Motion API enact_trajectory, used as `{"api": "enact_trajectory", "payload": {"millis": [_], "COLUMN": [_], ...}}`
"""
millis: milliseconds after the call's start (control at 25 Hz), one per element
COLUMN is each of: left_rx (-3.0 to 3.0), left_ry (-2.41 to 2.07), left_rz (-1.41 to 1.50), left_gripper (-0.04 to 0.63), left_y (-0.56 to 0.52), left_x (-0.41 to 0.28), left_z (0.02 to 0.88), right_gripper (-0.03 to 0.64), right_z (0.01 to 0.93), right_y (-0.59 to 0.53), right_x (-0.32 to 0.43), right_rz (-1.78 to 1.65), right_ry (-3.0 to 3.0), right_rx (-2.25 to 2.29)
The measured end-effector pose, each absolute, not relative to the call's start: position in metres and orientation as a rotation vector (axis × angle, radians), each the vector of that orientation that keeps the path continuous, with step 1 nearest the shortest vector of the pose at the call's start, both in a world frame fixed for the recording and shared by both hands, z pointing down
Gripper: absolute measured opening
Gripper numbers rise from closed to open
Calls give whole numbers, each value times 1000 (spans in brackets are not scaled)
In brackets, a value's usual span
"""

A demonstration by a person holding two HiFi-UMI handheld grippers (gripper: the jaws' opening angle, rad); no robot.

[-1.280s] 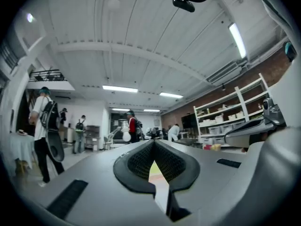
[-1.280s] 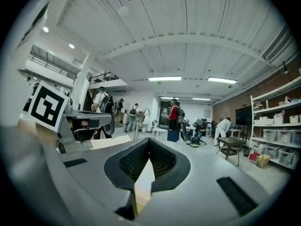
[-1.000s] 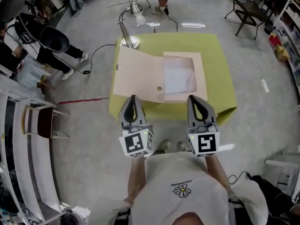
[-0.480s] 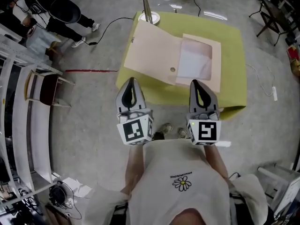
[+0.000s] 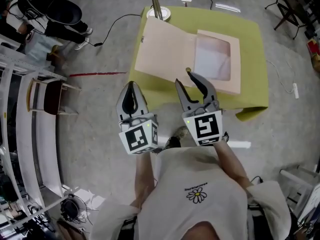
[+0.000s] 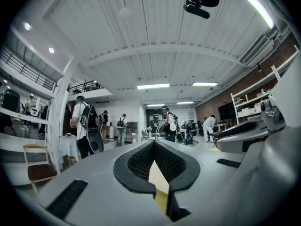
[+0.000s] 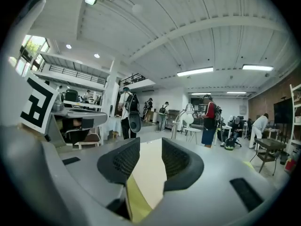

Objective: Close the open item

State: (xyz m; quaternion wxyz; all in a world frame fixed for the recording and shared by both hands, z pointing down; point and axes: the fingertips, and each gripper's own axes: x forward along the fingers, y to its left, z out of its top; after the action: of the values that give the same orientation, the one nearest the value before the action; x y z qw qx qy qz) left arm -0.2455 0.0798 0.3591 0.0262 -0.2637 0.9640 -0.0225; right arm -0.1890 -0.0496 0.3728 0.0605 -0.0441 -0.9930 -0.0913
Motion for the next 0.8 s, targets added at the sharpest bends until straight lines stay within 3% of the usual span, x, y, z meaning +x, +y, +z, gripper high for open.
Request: {"api": "enact_trajectory", "payload": {"millis": [200, 800], "left_rx": [-775, -700], "left_ry": [3006, 3060], "left_rz": [-41, -35], "left_gripper": [14, 14], "left_y": [105, 156], "left_x": [-265, -305], "left_z": [366, 390], "right_gripper": [161, 193], "right_z": [396, 530], "right_y": [-10, 12], "right_x": [-235, -316], "right_rz": [-349, -753], "right_ry": [-2938, -2580], "right_rx": [-220, -93]}}
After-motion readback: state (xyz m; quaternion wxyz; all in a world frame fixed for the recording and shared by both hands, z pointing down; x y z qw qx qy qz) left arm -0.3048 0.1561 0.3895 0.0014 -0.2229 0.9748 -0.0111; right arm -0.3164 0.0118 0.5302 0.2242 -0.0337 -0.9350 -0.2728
